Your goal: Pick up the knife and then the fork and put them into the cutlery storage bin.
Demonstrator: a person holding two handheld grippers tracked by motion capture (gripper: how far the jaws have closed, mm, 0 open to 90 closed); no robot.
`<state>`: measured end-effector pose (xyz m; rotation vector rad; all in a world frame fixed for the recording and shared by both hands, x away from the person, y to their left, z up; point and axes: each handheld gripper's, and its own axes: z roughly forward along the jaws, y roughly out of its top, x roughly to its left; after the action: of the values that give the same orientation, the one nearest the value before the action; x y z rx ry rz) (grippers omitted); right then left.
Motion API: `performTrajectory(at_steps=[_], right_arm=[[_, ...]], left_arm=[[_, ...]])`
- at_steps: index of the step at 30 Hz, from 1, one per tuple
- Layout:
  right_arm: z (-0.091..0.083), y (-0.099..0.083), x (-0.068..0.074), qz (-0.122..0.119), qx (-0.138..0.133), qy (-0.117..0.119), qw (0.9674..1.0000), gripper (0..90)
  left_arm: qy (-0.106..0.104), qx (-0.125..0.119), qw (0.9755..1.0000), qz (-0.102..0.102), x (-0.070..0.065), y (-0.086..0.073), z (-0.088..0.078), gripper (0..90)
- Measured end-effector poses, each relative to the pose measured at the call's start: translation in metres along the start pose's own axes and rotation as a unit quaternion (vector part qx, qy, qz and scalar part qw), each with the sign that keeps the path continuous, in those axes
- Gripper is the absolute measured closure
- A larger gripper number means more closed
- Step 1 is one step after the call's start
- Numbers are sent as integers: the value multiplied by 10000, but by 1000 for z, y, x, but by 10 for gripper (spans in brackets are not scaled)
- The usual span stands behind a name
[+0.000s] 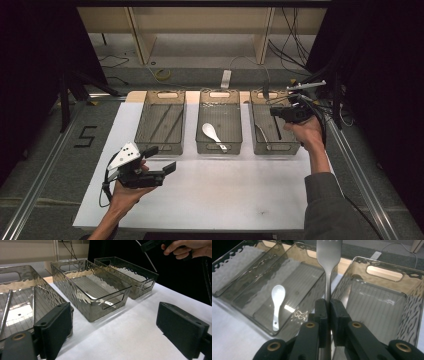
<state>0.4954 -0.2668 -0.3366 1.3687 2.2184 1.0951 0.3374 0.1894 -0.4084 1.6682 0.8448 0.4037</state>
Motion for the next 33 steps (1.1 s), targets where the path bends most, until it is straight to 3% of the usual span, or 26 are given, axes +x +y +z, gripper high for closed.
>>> performTrajectory(at_steps=[22,33], right_arm=[[35,-11,-19,432,115,-308,9985,850],[48,-15,-20,434,254,-426,9978,850]], left_arm=[[-8,-5,10000,-7,0,0,-1,124],[-15,-2,10000,-10,0,0,-1,124]])
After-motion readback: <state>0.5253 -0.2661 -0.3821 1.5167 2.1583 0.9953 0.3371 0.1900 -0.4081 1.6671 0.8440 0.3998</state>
